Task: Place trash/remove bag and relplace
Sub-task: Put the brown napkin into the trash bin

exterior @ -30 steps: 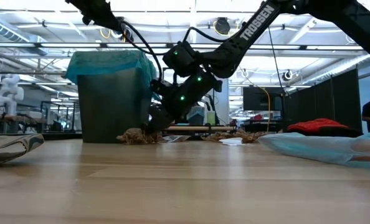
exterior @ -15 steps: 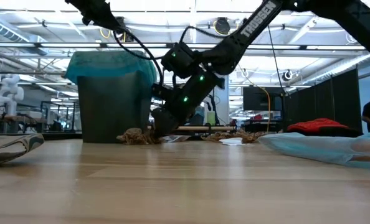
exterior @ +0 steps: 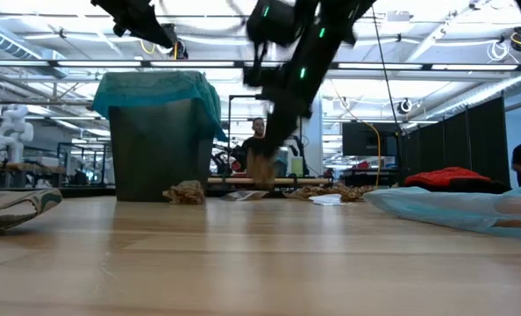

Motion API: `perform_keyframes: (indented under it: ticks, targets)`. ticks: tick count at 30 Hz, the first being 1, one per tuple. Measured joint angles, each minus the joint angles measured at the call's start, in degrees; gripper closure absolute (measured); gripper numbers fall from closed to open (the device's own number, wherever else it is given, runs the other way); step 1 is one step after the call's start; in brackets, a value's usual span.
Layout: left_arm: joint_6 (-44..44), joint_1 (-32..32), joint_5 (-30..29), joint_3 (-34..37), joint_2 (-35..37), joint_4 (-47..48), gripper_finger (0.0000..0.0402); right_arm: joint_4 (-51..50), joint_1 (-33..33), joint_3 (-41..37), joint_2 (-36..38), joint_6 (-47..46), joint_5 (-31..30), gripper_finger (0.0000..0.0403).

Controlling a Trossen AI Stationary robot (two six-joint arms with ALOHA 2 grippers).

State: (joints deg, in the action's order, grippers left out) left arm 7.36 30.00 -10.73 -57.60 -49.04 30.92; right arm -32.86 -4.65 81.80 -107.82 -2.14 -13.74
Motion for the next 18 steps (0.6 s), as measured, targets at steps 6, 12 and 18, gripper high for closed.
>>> perform_keyframes:
  ticks: [6, 12, 18]
  targets:
    - [-2.1, 0.1, -3.1, 2.1, 0.6, -3.0, 0.0402, 9.7, 0.6, 0.0, 9.9, 2.9, -5.9, 0.0403]
    - [-4.1, 1.3, -3.0, 9.6, 3.3, -9.8, 0.0402, 31.7, -0.7, 0.0, 11.1, 14.3, -5.1, 0.0403]
    - [-4.6, 1.5, -0.2, 14.0, 5.1, -16.9, 0.0402, 46.3, -6.0, 1.4, 8.2, 13.3, 3.8, 0.0403]
